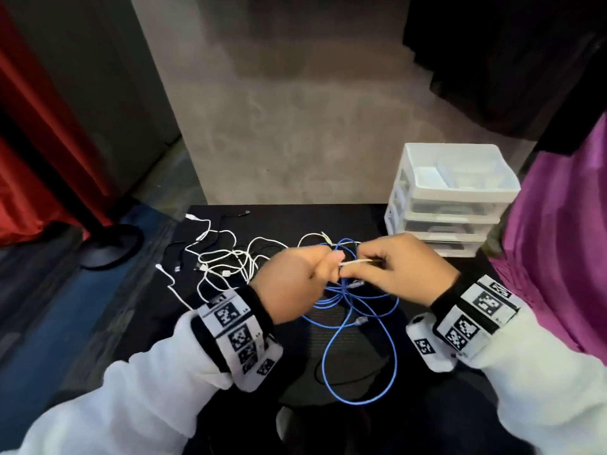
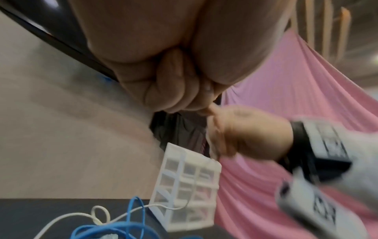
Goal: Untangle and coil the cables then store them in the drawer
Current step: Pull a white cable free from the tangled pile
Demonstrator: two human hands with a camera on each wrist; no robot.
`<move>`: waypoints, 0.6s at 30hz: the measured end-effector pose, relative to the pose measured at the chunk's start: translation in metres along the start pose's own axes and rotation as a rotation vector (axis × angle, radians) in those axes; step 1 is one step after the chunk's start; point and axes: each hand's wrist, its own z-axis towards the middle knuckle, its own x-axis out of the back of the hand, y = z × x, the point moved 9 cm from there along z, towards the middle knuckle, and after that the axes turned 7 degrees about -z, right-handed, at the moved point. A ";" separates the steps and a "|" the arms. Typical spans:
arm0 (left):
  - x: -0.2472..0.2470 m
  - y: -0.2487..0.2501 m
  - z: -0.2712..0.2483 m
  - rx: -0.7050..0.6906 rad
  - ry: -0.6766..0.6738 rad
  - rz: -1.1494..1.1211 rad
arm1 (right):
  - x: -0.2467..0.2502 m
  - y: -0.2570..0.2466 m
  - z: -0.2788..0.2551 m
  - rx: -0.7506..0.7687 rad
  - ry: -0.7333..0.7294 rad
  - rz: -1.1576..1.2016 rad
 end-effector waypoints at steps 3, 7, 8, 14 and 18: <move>0.078 -0.021 -0.004 0.014 0.260 -0.217 | -0.019 0.057 0.002 -0.002 0.033 -0.153; 0.163 -0.080 -0.030 0.163 0.436 -0.124 | -0.031 0.126 -0.005 -0.070 0.066 -0.242; 0.172 -0.094 -0.038 0.194 0.461 -0.104 | -0.028 0.131 -0.004 -0.110 0.081 -0.213; 0.123 -0.159 -0.067 0.440 0.280 -0.089 | 0.006 0.104 0.011 -0.324 0.293 0.339; 0.072 -0.120 -0.055 0.294 0.180 -0.089 | 0.055 0.017 0.026 -0.103 0.415 0.533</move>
